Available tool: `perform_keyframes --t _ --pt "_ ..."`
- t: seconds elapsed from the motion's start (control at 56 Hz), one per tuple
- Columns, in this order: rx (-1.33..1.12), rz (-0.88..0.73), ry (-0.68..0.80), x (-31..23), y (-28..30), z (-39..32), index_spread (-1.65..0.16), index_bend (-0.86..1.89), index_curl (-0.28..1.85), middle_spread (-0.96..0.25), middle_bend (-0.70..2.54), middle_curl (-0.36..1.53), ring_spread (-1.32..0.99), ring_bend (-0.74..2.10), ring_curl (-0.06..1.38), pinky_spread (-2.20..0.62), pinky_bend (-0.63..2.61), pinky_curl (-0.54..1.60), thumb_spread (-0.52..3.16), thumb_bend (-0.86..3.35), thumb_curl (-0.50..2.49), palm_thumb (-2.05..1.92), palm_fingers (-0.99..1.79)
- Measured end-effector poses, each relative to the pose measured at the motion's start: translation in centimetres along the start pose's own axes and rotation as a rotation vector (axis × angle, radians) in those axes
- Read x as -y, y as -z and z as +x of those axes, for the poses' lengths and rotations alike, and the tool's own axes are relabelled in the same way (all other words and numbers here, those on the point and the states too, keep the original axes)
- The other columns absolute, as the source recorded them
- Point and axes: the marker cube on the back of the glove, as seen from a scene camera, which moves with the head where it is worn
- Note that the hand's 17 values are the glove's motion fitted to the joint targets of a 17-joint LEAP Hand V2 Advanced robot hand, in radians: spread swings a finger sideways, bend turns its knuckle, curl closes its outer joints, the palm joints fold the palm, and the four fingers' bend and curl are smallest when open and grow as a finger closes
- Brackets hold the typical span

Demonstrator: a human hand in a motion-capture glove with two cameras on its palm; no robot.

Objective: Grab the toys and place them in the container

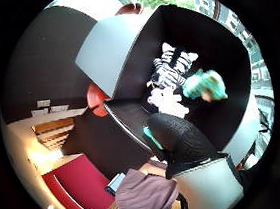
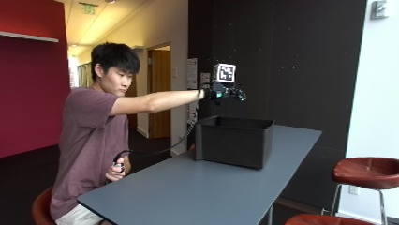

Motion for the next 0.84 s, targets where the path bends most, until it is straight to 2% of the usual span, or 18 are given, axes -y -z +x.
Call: perform_keyframes --t 0.268,0.428,0.625,0.839 --pt "-0.026 0.058 0.033 -4.6 1.3 1.9 -0.12 0.08 0.15 0.00 0.17 0.55 -0.05 0.62 0.34 0.02 0.96 0.34 1.22 -0.02 0.39 0.04 -0.20" --pt "-0.095 0.077 -0.013 -8.5 1.4 3.6 -0.12 0.09 0.16 0.00 0.17 0.51 -0.05 0.59 0.34 0.02 0.92 0.33 1.23 -0.02 0.37 0.03 -0.17" --pt "-0.120 0.061 -0.008 -13.2 0.9 6.0 -0.13 0.09 0.16 0.00 0.18 0.49 -0.05 0.58 0.34 0.03 0.89 0.33 1.24 -0.01 0.35 0.03 -0.15" --pt "-0.299 0.008 -0.032 -17.3 0.1 7.0 -0.13 0.10 0.17 0.00 0.20 0.47 -0.05 0.56 0.34 0.03 0.86 0.32 1.25 -0.02 0.34 0.01 -0.12"
